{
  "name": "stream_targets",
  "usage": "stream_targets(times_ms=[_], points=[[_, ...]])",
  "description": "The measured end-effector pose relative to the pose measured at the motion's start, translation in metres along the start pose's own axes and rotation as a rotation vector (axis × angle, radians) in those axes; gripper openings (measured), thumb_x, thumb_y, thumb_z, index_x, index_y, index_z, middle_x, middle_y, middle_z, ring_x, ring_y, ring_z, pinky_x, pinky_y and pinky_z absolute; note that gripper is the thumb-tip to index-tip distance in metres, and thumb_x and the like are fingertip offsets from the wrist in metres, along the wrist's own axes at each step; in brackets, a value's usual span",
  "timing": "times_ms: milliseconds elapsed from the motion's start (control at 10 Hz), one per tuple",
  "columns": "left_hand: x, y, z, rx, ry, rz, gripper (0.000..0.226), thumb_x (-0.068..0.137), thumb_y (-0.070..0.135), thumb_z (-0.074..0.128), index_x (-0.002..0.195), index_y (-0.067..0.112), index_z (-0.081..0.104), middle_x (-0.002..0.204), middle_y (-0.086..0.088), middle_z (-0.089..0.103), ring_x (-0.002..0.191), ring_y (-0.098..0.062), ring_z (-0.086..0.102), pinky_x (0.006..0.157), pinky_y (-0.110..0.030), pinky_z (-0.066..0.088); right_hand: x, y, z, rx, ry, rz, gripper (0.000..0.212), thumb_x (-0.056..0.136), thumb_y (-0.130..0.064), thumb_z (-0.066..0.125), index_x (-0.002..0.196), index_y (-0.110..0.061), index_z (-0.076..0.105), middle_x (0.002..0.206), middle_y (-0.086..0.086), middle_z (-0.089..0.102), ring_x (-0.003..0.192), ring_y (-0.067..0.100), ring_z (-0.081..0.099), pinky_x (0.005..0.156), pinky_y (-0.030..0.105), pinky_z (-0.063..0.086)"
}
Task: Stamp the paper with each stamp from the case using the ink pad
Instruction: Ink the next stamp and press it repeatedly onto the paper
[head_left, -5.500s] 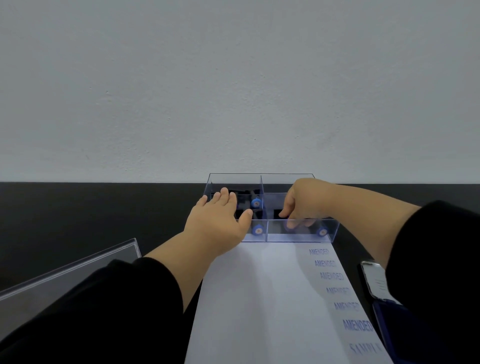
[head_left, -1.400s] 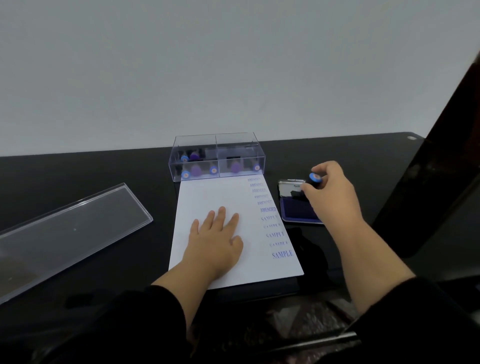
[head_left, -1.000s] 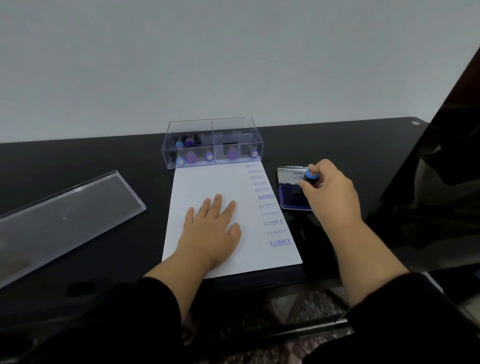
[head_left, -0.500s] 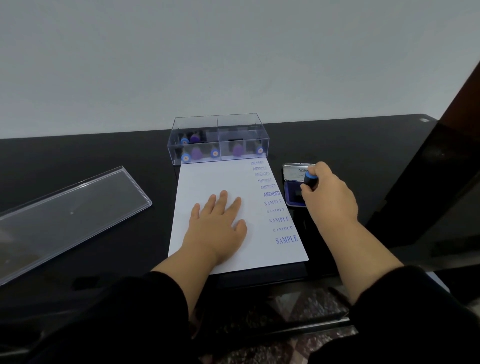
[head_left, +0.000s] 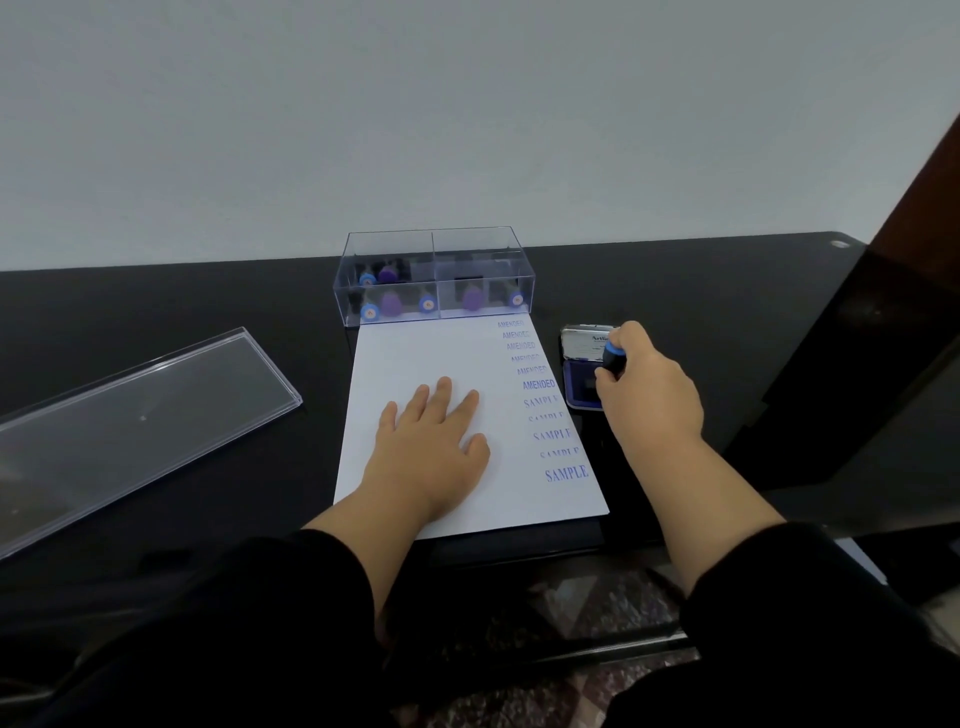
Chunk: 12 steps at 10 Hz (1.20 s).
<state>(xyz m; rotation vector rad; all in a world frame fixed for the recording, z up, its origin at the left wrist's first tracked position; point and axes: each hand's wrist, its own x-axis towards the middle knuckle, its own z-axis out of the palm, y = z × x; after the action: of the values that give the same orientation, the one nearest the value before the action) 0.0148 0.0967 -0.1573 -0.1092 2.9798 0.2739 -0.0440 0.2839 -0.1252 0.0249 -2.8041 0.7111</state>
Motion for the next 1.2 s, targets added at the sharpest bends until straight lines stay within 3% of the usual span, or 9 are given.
stream_targets(times_ms=[300,400,800,900,1000,1200], points=[[0.0,0.0,0.001,-0.005,0.007,0.0,0.055,0.101,0.042,0.018,0.151,0.033,-0.001,0.159,0.004,-0.013,0.146,-0.016,-0.012,0.117,-0.041,-0.009,0.0,0.002,-0.002,0.034,-0.004,-0.005,0.023,0.095,-0.021,0.051,0.117,-0.022,0.043,0.091,0.005,0.058,0.075,0.023,0.055,0.057,0.032,0.044],[0.0,0.0,0.0,-0.011,0.005,0.003,0.055,0.101,0.042,0.018,0.151,0.033,-0.001,0.159,0.004,-0.013,0.146,-0.016,-0.012,0.116,-0.041,-0.009,-0.002,0.005,-0.005,0.145,0.021,0.009,0.022,0.094,-0.021,0.053,0.116,-0.022,0.046,0.092,0.003,0.058,0.075,0.022,0.054,0.058,0.03,0.04],[-0.001,-0.001,0.001,-0.008,0.008,0.0,0.055,0.1,0.041,0.019,0.152,0.032,0.001,0.159,0.003,-0.011,0.146,-0.016,-0.01,0.117,-0.041,-0.008,-0.065,0.002,-0.035,0.355,-0.042,-0.047,0.02,0.085,-0.024,0.068,0.098,-0.027,0.052,0.075,-0.016,0.055,0.077,0.014,0.061,0.069,0.024,0.043],[-0.001,-0.001,0.001,-0.004,0.002,-0.005,0.055,0.1,0.042,0.018,0.151,0.033,0.0,0.159,0.004,-0.012,0.146,-0.016,-0.01,0.117,-0.04,-0.008,-0.086,0.001,-0.036,0.301,-0.107,-0.073,0.019,0.084,-0.025,0.068,0.095,-0.025,0.053,0.081,-0.023,0.057,0.08,0.01,0.06,0.072,0.023,0.044],[0.0,-0.001,0.0,0.006,-0.001,-0.007,0.055,0.101,0.042,0.018,0.151,0.032,0.0,0.159,0.003,-0.012,0.146,-0.016,-0.01,0.118,-0.041,-0.008,-0.096,0.001,-0.033,0.235,-0.138,-0.111,0.019,0.086,-0.028,0.066,0.095,-0.03,0.05,0.099,-0.013,0.066,0.086,0.014,0.063,0.075,0.029,0.05],[0.0,-0.001,0.0,0.013,-0.003,-0.006,0.055,0.1,0.042,0.018,0.151,0.032,0.0,0.159,0.003,-0.012,0.146,-0.016,-0.01,0.117,-0.04,-0.008,-0.096,-0.002,-0.028,0.182,-0.152,-0.129,0.018,0.087,-0.028,0.064,0.099,-0.028,0.051,0.108,-0.009,0.067,0.091,0.017,0.064,0.077,0.033,0.052]])
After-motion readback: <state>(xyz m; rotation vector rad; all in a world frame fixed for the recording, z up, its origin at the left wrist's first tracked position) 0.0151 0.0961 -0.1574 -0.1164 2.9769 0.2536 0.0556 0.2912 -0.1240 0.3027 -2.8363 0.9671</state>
